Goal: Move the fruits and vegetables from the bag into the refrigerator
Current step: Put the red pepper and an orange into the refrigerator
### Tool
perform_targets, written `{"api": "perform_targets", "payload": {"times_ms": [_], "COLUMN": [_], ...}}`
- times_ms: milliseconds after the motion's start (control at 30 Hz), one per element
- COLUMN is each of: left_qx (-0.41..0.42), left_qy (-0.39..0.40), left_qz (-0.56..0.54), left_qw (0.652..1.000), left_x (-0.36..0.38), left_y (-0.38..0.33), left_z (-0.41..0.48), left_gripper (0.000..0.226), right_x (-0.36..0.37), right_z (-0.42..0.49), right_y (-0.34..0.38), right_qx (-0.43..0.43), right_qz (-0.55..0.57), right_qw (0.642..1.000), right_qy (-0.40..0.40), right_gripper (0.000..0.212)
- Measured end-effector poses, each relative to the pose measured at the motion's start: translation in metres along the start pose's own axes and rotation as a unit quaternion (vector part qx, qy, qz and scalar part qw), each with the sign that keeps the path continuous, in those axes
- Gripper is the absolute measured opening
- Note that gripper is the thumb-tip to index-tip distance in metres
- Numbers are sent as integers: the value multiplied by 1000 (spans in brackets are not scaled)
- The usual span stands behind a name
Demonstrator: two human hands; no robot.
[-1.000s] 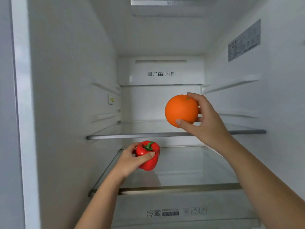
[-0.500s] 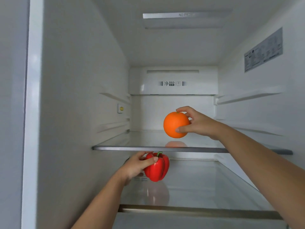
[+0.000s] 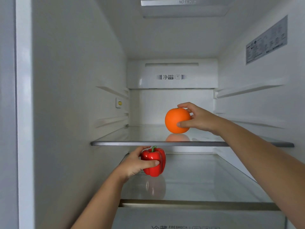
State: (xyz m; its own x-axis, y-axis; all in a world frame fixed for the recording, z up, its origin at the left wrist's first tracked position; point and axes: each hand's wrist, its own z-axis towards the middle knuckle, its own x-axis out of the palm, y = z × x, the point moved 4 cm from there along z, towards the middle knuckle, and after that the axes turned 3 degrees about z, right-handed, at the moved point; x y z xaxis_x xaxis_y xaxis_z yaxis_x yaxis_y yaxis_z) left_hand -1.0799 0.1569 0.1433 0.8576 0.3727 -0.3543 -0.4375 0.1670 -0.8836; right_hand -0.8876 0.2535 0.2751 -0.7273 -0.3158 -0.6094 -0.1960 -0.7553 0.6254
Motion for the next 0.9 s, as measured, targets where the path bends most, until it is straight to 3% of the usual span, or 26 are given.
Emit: {"api": "perform_targets", "payload": {"times_ms": [133, 433, 633, 900], "left_qx": [-3, 3, -3, 96], "left_qy": [-2, -22, -126, -202], "left_qz": [-2, 0, 109, 233], "left_qw": [1000, 1000, 986, 946], "left_x": [0, 3, -7, 10], "left_y": [0, -8, -7, -21], "left_z": [0, -7, -28, -92], "left_gripper": [84, 60, 80, 56], "right_x": [-1, -4, -16, 28], "right_z": [-2, -8, -35, -103], "right_y": [0, 3, 26, 41], "right_qx": [0, -12, -98, -137], "right_qz": [-4, -14, -151, -170], "right_qw": [1000, 999, 970, 939], "right_qy": [-9, -35, -165, -266], "right_gripper": [63, 62, 51, 34]}}
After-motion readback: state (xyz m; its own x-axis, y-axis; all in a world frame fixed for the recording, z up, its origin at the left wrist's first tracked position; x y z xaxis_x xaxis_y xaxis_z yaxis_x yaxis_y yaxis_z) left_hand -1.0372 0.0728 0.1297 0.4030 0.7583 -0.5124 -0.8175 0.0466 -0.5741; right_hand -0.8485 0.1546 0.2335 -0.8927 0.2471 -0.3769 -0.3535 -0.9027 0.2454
